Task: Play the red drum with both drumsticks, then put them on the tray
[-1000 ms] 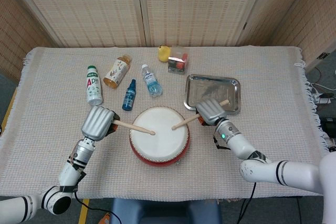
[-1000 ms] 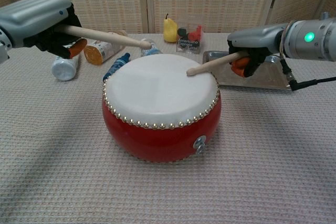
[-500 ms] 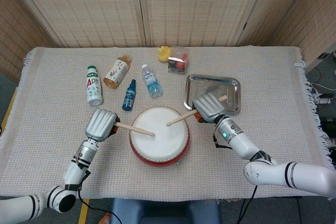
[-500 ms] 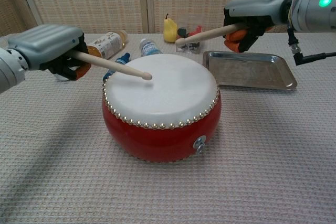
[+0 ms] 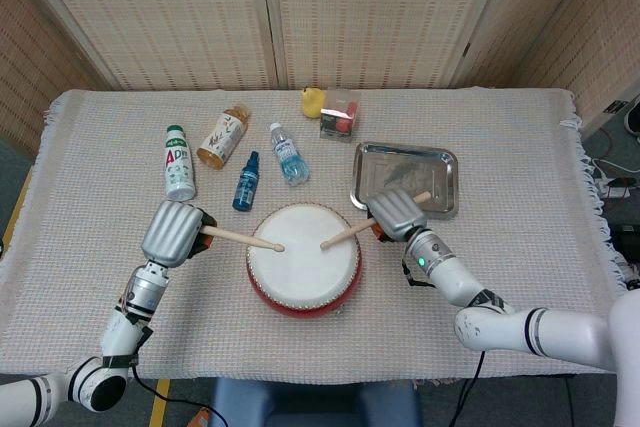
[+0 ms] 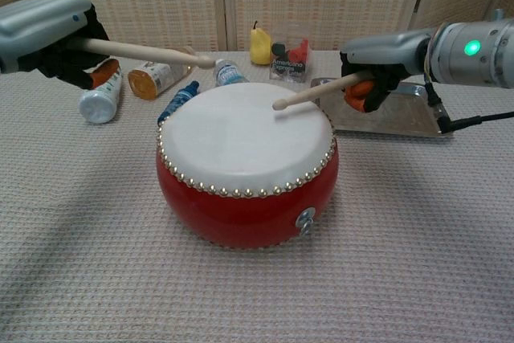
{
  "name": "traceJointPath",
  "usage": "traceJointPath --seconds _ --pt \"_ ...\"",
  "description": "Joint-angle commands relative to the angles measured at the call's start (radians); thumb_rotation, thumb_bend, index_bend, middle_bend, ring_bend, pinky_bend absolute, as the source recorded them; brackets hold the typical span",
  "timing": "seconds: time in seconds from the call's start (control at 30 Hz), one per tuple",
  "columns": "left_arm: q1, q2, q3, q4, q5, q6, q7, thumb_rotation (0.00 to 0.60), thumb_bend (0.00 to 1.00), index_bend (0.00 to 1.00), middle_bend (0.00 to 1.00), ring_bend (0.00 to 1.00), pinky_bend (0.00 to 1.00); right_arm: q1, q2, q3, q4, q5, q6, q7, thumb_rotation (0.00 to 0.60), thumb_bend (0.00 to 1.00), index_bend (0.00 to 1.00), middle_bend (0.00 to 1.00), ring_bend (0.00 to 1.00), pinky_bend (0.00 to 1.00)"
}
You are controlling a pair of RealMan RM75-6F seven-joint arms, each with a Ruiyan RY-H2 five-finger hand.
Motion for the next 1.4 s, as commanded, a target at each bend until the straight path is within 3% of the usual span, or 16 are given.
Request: traceJointPath --seconds 0.03,0.17,0.3,0.5,0.73,1.0,1.1,1.2,1.4 --pt "-0.016 -0.038 0.016 0.036 -0.014 -0.029 0.023 0.6 0.53 1.0 1.0 1.0 1.0 -0.023 0.047 0.029 -0.051 -0.045 0.028 0.043 0.6 1.0 1.0 0.98 1.0 1.0" --pt "-0.044 -0.113 0.053 0.136 -0.058 -0.105 0.107 0.6 0.53 1.0 1.0 1.0 1.0 -0.054 0.114 0.052 -0.104 -0.078 0.062 0.085 0.6 1.0 1.0 0.98 1.0 1.0" --pt "-0.018 -0.094 0.016 0.11 -0.041 -0.033 0.029 0.6 0.53 1.0 1.0 1.0 1.0 -0.071 0.138 0.052 -0.074 -0.056 0.038 0.118 0.6 1.0 1.0 0.98 1.0 1.0" --pt "0.026 0.009 -0.021 0.032 -0.005 0.039 -0.082 0.6 0.53 1.0 1.0 1.0 1.0 -0.065 0.062 0.045 0.116 0.015 -0.051 0.161 0.6 1.0 1.0 0.98 1.0 1.0" --pt "0.065 0.079 -0.026 -0.011 -0.005 0.063 -0.154 0.6 0.53 1.0 1.0 1.0 1.0 -0.051 -0.118 0.053 0.453 0.016 -0.19 0.255 0.6 0.97 1.0 0.98 1.0 1.0" --pt "0.081 0.106 -0.022 -0.02 -0.019 0.052 -0.172 0.6 0.53 1.0 1.0 1.0 1.0 -0.037 -0.302 0.087 0.789 -0.079 -0.315 0.394 0.6 0.65 1.0 0.96 0.98 1.0" --pt "0.082 0.109 -0.022 -0.02 -0.024 0.048 -0.174 0.6 0.53 1.0 1.0 1.0 1.0 -0.03 -0.344 0.102 0.872 -0.104 -0.355 0.438 0.6 0.46 1.0 0.85 0.85 0.99" --pt "0.085 0.113 -0.025 -0.021 -0.029 0.047 -0.179 0.6 0.53 1.0 1.0 1.0 1.0 -0.019 -0.39 0.118 0.959 -0.134 -0.397 0.483 0.6 0.27 0.95 0.7 0.69 0.83" --pt "0.089 0.121 -0.024 -0.026 -0.033 0.042 -0.184 0.6 0.53 1.0 1.0 1.0 1.0 0.005 -0.458 0.145 1.09 -0.177 -0.452 0.541 0.6 0.06 0.61 0.41 0.4 0.51"
